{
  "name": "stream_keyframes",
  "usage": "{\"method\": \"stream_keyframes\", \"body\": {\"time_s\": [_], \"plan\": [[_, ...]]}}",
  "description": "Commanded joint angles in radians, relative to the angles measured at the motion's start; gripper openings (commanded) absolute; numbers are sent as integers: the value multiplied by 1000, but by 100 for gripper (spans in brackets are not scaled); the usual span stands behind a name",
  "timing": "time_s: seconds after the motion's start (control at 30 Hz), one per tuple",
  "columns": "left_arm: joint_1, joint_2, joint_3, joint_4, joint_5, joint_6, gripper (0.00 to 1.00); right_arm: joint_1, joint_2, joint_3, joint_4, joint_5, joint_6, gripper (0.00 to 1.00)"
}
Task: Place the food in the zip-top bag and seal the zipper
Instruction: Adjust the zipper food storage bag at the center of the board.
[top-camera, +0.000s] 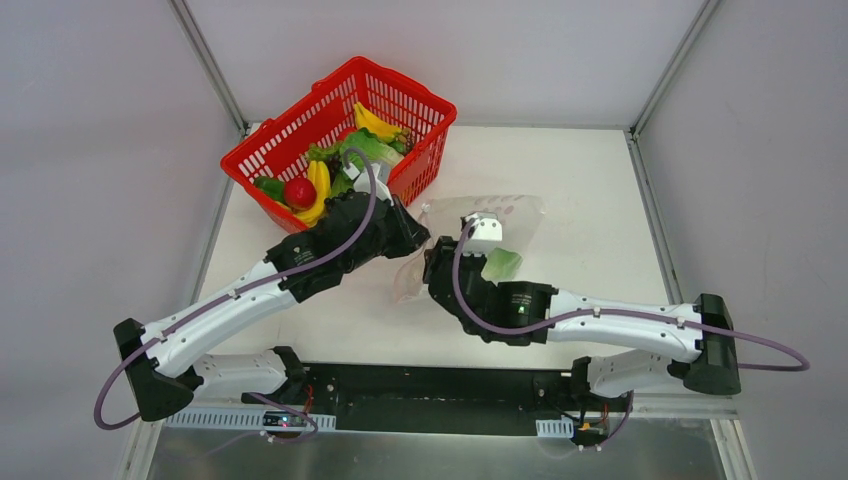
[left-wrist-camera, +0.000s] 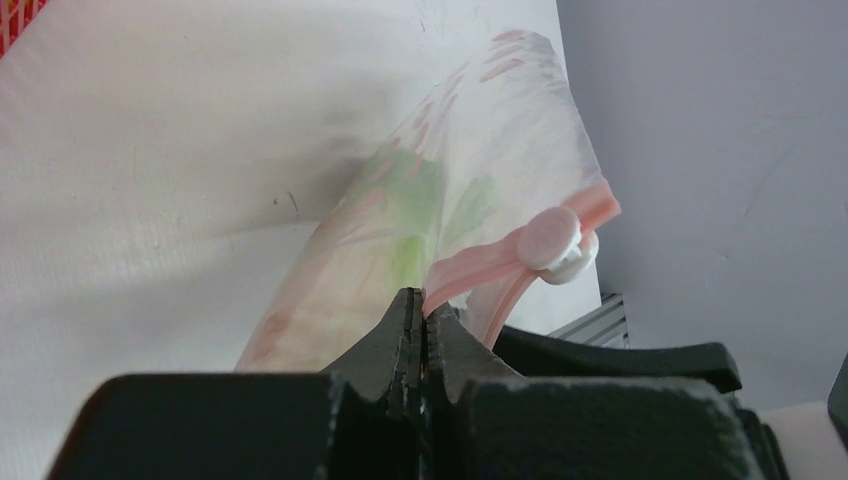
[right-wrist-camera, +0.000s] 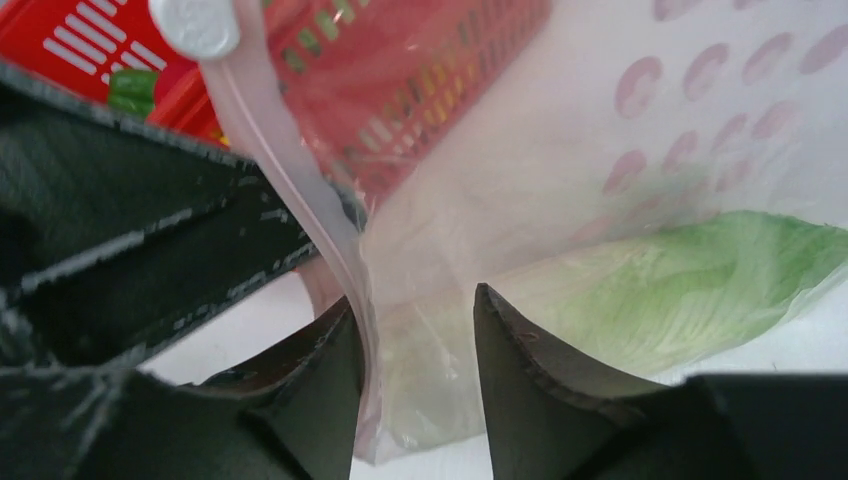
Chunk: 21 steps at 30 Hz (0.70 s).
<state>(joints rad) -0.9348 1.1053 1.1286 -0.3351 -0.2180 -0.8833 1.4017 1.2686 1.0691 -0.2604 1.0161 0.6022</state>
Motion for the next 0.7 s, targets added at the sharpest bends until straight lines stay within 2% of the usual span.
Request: {"method": "stream_keyframes", "body": {"time_s": [0.0, 0.17, 0.3, 0.5, 0.67], "plan": [[5, 6, 23, 43, 26, -17, 0, -32, -48, 5, 67, -54, -25, 43], [4, 32, 41, 41, 41, -14, 0, -32, -17, 65, 3, -36, -23, 38], [4, 35, 30, 46, 36, -21, 0, -64, -21, 89, -12, -19, -59, 28], [4, 54, 60, 19, 32, 4, 0, -149, -52, 87, -22, -96, -130, 15], [5, 100, 110, -7, 40, 63, 0, -178, -94, 85, -21, -143, -195, 0]]}}
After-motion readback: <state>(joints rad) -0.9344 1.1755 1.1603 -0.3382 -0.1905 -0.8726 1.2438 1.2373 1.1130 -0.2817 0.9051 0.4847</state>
